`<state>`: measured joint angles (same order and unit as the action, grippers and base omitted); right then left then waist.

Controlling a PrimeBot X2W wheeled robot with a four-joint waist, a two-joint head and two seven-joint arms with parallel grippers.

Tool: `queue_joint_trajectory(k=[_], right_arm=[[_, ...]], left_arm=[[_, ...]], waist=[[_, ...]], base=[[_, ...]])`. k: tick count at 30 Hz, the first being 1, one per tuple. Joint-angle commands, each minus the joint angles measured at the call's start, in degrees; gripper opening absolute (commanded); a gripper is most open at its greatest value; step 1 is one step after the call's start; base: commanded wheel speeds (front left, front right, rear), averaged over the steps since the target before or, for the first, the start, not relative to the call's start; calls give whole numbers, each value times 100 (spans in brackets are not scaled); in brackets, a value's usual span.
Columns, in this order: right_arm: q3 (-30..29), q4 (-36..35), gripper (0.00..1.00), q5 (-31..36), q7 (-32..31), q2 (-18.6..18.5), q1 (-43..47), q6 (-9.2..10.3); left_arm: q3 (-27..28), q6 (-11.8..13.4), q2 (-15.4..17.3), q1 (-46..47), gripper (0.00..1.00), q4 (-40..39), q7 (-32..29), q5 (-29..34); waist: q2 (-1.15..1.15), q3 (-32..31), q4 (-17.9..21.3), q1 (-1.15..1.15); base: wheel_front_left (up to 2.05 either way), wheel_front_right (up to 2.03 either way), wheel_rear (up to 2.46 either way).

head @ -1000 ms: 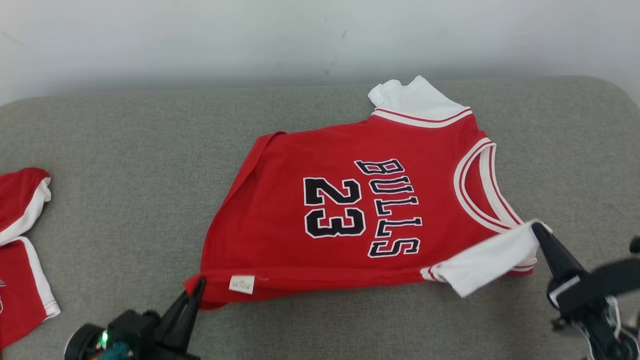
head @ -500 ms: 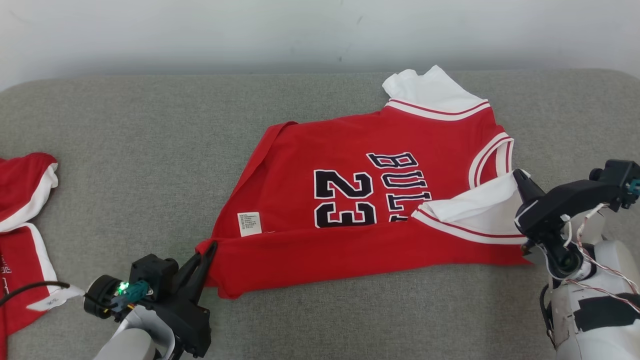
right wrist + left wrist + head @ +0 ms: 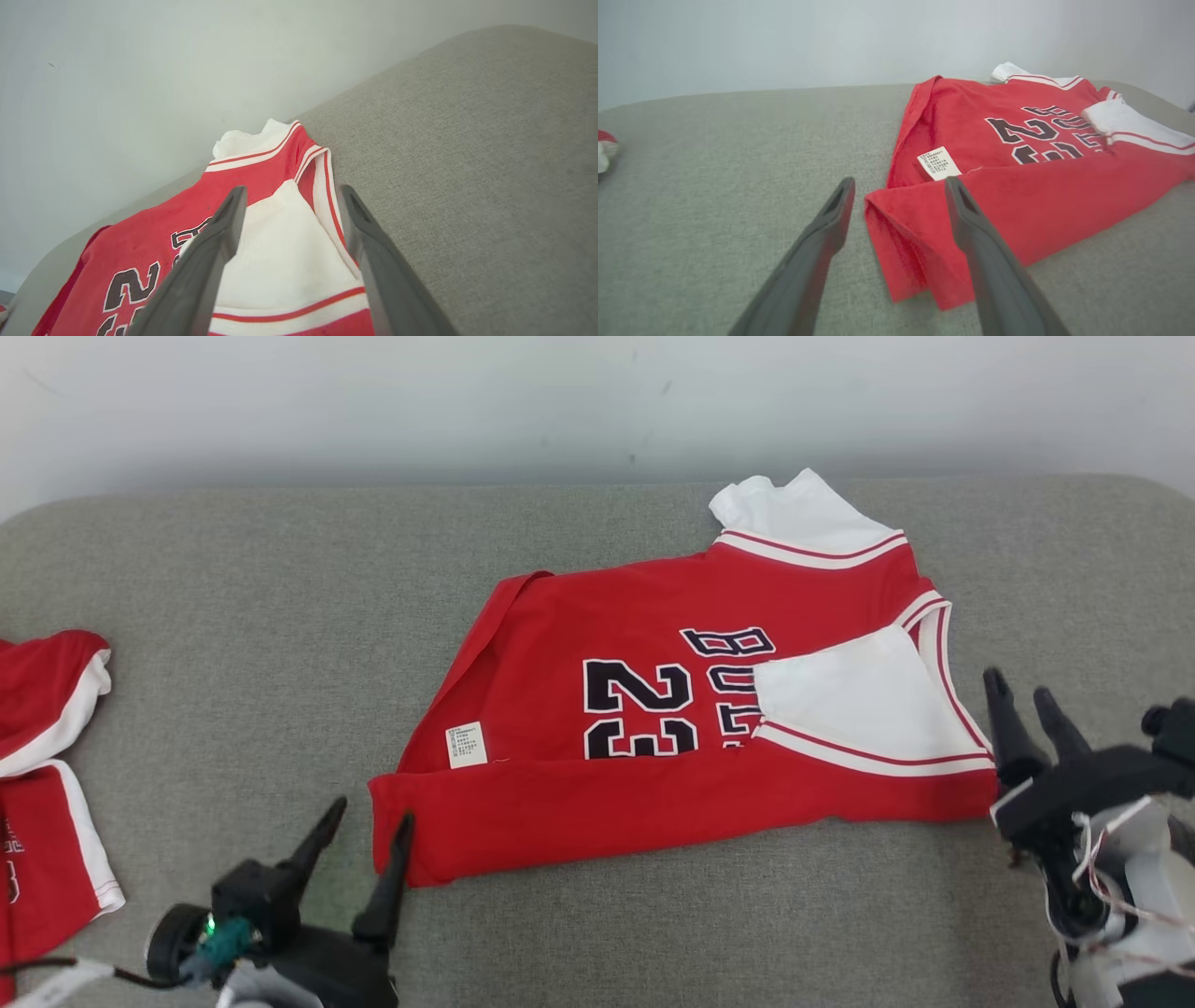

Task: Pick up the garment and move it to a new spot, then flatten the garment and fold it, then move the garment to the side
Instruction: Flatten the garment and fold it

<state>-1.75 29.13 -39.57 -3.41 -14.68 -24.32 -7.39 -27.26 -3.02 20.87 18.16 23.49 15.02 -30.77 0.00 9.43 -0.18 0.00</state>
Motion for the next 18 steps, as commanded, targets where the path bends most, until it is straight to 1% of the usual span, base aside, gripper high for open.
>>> queue_joint_trajectory(k=[1,3,7,9,14,16,18], right_arm=[[87,-40,100,22,35,-88,169,-17],[239,-139,100,108,106,-207,409,-17],[455,-184,100,283,169,-316,727,-16],[545,-151,100,357,209,-303,814,-16],[751,-38,100,755,330,-363,851,-17],[764,61,100,820,379,-289,771,-16],[810,189,100,1012,425,-345,674,-16]], left_arm=[[39,11,-26,-93,100,-60,7,80],[79,4,-85,-250,100,-89,8,94],[73,10,-202,-393,100,31,8,175],[125,55,-283,-391,100,108,9,169],[116,243,-418,-314,100,401,9,386],[107,317,-450,-261,100,626,2,437],[63,296,-528,-138,100,798,-7,472]], waist=[[0,24,11,0],[0,48,19,0],[0,91,63,0],[0,113,81,0],[0,153,99,0],[0,164,101,0],[0,166,86,0]], base=[[0,0,0],[0,0,0],[0,0,0],[0,0,0],[0,0,0],[0,0,0],[0,0,0]])
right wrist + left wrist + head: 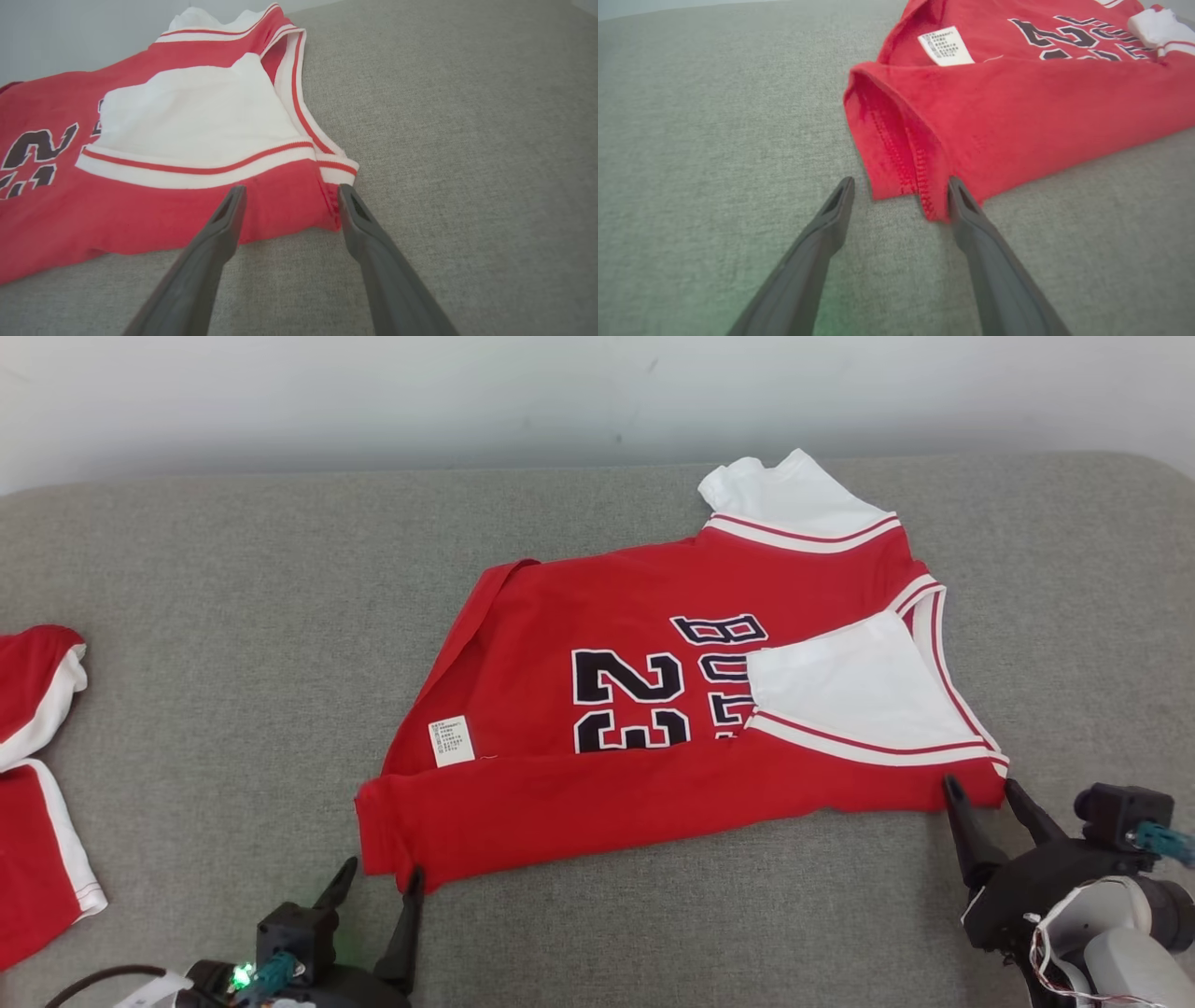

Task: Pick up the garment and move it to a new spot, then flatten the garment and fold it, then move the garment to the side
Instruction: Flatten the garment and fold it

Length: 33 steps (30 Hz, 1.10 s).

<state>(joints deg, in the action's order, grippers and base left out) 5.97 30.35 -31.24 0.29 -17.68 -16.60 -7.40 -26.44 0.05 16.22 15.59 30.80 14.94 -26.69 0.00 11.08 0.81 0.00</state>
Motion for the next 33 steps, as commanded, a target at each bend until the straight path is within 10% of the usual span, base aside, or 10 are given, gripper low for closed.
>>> queue_joint_trajectory(k=[1,7,8,9,10,22,33], right_arm=[[38,67,100,180,54,-45,-97,-15],[86,644,98,494,151,-16,-328,-15],[96,731,23,508,174,6,-372,-15],[102,819,0,501,192,57,-420,-16],[122,899,0,487,207,86,-445,-16],[-30,598,0,-253,440,-74,212,-9],[-960,-1406,0,-486,-572,157,2396,2]], left_arm=[[-20,-11,-63,119,100,67,2,64],[26,-32,-227,329,100,573,7,15],[21,-43,-243,362,48,654,8,24],[30,-74,-263,389,18,743,10,13],[14,-119,-275,407,0,813,11,4],[245,-270,-120,-44,0,524,16,86],[364,239,323,-1520,0,-921,-589,-176]], waist=[[0,1,-13,0],[0,-15,-58,0],[0,-21,-59,0],[0,-33,-61,0],[0,-46,-59,0],[0,-522,-128,0],[0,-814,-133,0]], base=[[0,0,0],[0,0,0],[0,0,0],[0,0,0],[0,0,0],[0,0,0],[0,0,0]])
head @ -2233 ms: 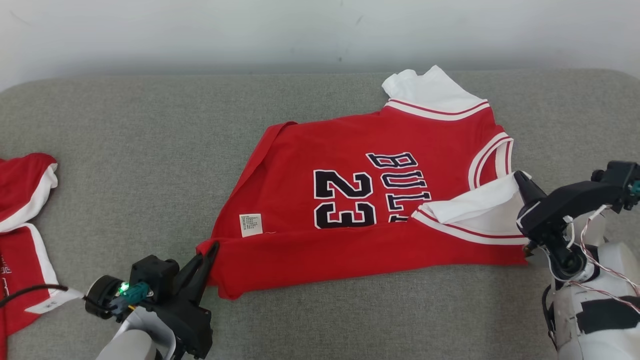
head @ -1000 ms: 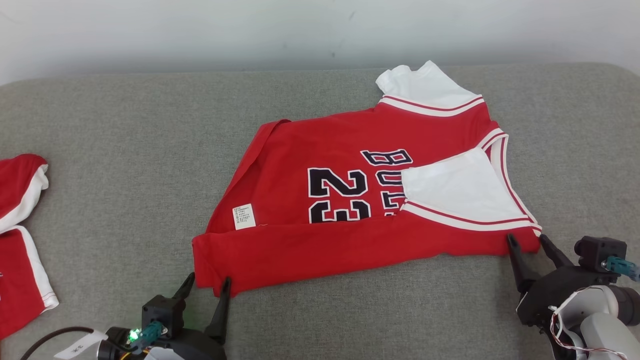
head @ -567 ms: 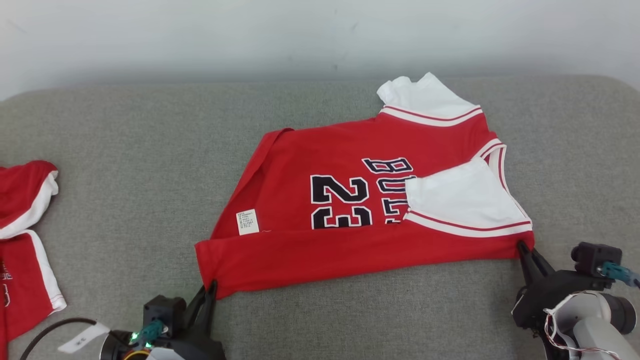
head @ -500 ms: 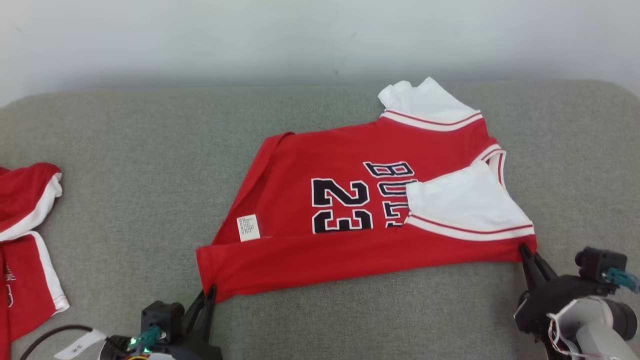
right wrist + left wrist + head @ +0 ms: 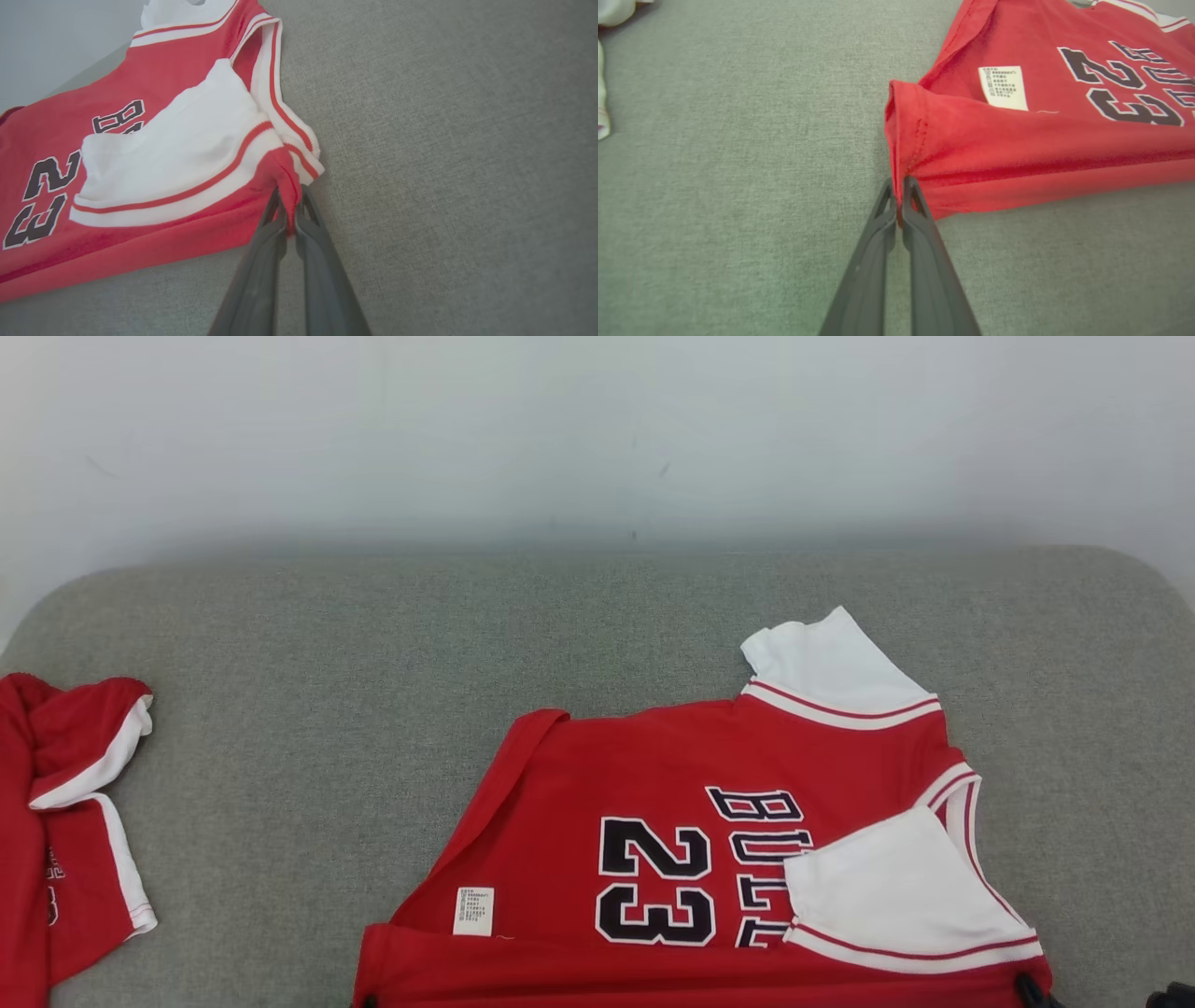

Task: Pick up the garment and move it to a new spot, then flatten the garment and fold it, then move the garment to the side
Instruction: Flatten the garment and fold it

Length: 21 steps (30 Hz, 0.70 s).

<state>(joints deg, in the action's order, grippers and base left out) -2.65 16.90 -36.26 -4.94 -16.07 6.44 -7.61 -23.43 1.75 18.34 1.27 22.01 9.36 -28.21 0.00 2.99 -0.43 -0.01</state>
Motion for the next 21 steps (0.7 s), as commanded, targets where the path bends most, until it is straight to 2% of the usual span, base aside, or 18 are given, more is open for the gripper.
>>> queue_joint_trajectory(k=[1,4,5,6,7,8,16,21], right_arm=[[-195,-249,0,43,-184,91,236,23],[-444,-668,0,152,-530,353,522,22],[-530,-786,45,240,-576,428,539,20],[-602,-886,85,269,-599,535,544,20],[-652,-963,100,324,-674,624,549,20],[-687,-1056,100,400,-711,664,545,19],[-1074,-1823,100,526,-763,979,417,18],[-901,-1814,100,831,-713,964,-91,18]], left_arm=[[79,107,110,-195,0,-216,-87,-90],[59,203,144,-436,0,-564,-256,-132],[53,239,129,-452,0,-639,-287,-138],[56,260,105,-460,10,-682,-319,-159],[47,290,106,-470,62,-709,-332,-162],[38,293,110,-458,100,-744,-340,-143],[192,391,174,-467,100,-1234,-251,-218],[229,446,273,-134,100,-1480,-278,-78]], waist=[[0,-1,-5,1],[0,30,13,1],[0,37,9,1],[0,39,4,1],[0,40,2,1],[0,40,0,1],[0,82,-11,1],[0,171,74,1]], base=[[0,0,0],[0,0,0],[0,0,0],[0,0,0],[0,0,0],[0,0,0],[0,0,0],[0,0,0]])
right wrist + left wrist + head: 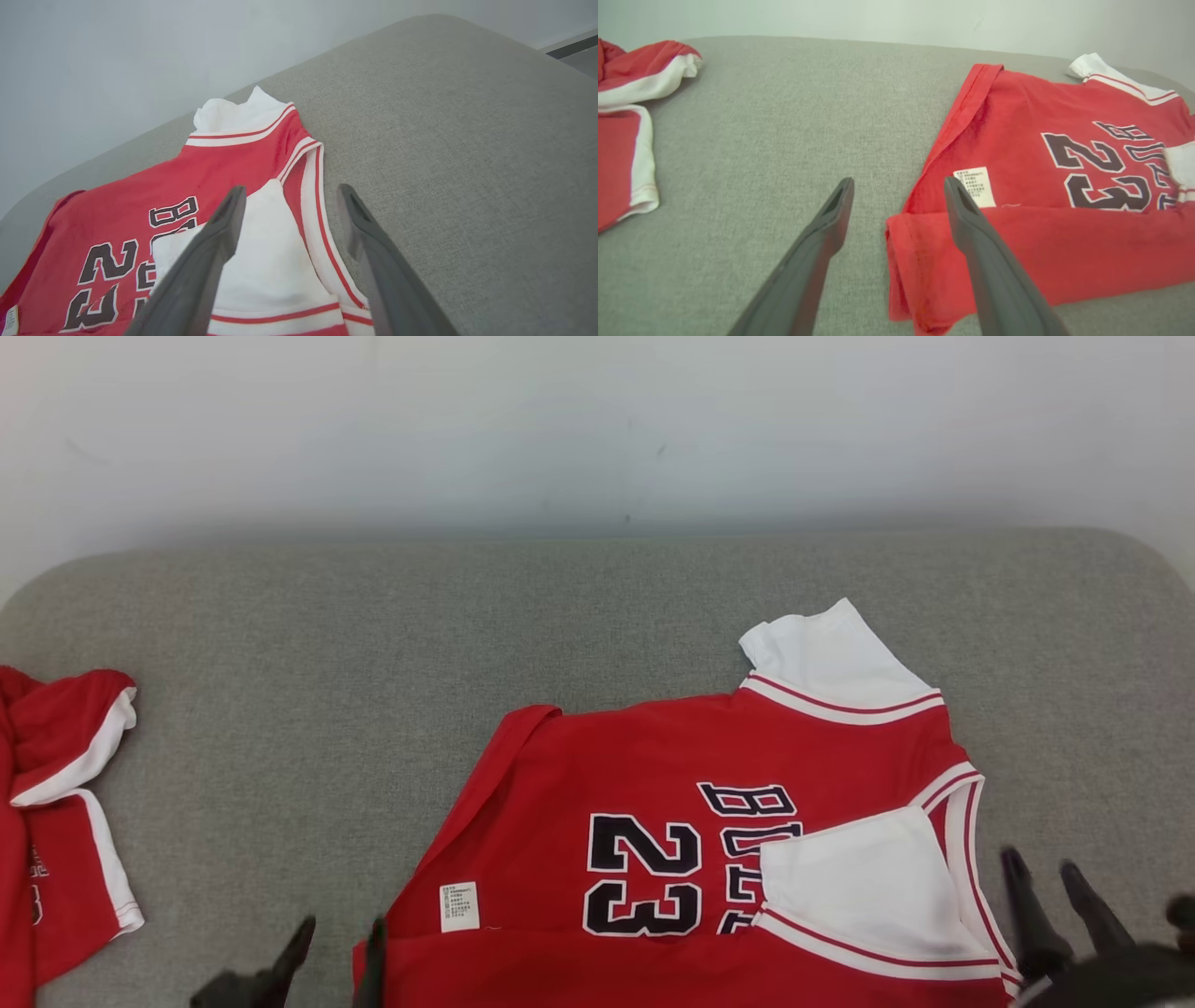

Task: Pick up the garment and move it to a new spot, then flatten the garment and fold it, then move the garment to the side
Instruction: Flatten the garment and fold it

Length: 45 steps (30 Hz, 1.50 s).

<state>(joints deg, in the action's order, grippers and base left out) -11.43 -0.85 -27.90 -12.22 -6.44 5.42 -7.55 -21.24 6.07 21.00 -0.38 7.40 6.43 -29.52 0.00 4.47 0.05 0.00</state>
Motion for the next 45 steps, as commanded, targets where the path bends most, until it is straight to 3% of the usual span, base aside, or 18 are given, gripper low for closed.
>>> queue_joint_trajectory(k=[1,9,15,20,32,44,45], right_arm=[[75,39,100,62,6,-18,-152,13],[552,1112,100,312,179,-176,-1867,13],[972,2107,100,466,442,-267,-3117,13],[1271,2806,100,488,747,-330,-3871,13],[1867,3858,100,76,1422,-395,-4448,13],[2206,4327,100,-262,1748,-509,-4559,13],[2239,4357,100,-277,1766,-505,-4566,13]], left_arm=[[-5,-16,-25,167,100,-48,-11,49],[-346,-531,-209,1806,100,545,-411,181],[-759,-968,-424,3091,100,1550,-662,456],[-1015,-1151,-599,3947,100,2418,-694,627],[-1520,-1317,-918,4972,100,4118,-367,737],[-1977,-1343,-1069,5292,100,4764,-181,852],[-2012,-1344,-1080,5322,88,4814,-187,853]], waist=[[0,49,33,0],[0,495,98,0],[0,931,192,0],[0,1188,276,0],[0,1328,537,0],[0,1249,573,0],[0,1249,581,0]], base=[[0,0,0],[0,0,0],[0,0,0],[0,0,0],[0,0,0],[0,0,0],[0,0,0]])
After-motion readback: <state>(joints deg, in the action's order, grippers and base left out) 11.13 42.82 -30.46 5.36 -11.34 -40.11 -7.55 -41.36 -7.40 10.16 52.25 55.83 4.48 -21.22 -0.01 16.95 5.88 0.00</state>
